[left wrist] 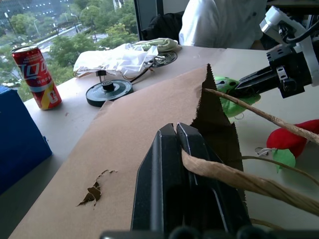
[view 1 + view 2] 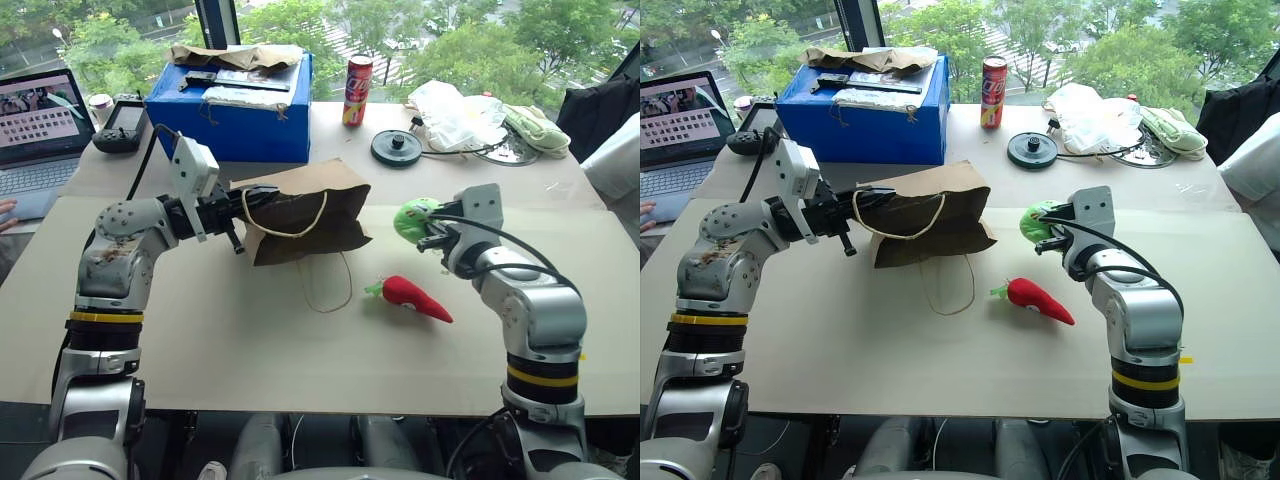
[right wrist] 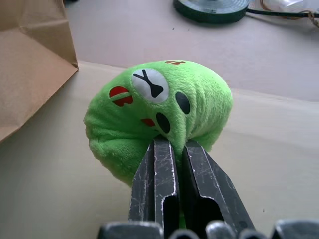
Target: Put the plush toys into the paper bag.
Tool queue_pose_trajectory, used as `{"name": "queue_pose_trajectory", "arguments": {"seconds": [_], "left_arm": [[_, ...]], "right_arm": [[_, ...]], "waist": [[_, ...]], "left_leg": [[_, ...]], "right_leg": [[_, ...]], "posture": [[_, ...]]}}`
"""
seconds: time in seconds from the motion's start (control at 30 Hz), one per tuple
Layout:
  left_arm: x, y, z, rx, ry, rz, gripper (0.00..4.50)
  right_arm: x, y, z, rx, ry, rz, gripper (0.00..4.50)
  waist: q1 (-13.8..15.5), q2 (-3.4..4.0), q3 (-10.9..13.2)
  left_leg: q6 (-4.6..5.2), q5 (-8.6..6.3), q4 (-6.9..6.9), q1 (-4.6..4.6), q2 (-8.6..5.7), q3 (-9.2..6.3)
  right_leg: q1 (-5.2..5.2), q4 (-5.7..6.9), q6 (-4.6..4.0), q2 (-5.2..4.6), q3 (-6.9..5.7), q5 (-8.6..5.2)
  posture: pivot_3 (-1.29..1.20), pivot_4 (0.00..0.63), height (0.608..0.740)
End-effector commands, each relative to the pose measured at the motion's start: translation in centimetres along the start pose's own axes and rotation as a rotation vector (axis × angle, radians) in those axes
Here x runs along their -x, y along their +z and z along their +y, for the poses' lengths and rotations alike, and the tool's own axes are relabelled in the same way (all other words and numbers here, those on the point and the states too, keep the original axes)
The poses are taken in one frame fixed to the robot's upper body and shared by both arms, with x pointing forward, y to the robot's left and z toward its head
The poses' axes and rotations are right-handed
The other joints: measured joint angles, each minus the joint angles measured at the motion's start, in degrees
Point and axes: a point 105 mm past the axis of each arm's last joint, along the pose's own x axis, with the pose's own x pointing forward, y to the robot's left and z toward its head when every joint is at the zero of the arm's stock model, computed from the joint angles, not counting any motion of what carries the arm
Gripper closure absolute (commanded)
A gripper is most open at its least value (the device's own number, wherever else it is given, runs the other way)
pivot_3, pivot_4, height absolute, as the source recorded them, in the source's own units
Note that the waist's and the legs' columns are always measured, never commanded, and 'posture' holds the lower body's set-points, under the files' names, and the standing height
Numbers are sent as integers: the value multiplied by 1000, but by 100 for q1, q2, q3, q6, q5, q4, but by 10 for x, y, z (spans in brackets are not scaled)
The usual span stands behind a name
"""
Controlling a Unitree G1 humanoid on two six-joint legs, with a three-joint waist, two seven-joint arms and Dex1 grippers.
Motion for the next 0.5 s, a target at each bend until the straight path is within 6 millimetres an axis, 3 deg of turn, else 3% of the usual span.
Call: {"name": "queue_pose_trajectory", "arguments": {"seconds": [0.03,0.17,0.27,0.5], "left_arm": [[4,15,4,-39,14,-35,4500],[3,17,5,-30,14,-41,4500],[3,19,5,-23,13,-45,4500],[1,23,3,-17,2,-54,4500]], "right_arm": [[31,19,22,74,218,-64,4464],[59,26,53,78,464,-74,4464],[66,30,78,88,580,-71,4464],[43,36,120,64,629,-51,4464]], "waist": [[1,0,0],[-19,-1,0],[-24,-1,1],[-17,-1,1]], "left_leg": [[0,0,-2,0,0,0],[2,-1,-4,1,3,-4],[2,-1,-2,3,4,-7],[2,-1,1,2,3,-7]], "right_leg": [[0,0,0,0,0,0],[1,-4,0,4,1,0],[3,-2,0,6,2,0],[0,1,-1,5,3,0]], "posture": [[0,150,739],[0,150,739],[0,150,739],[0,150,739]]}}
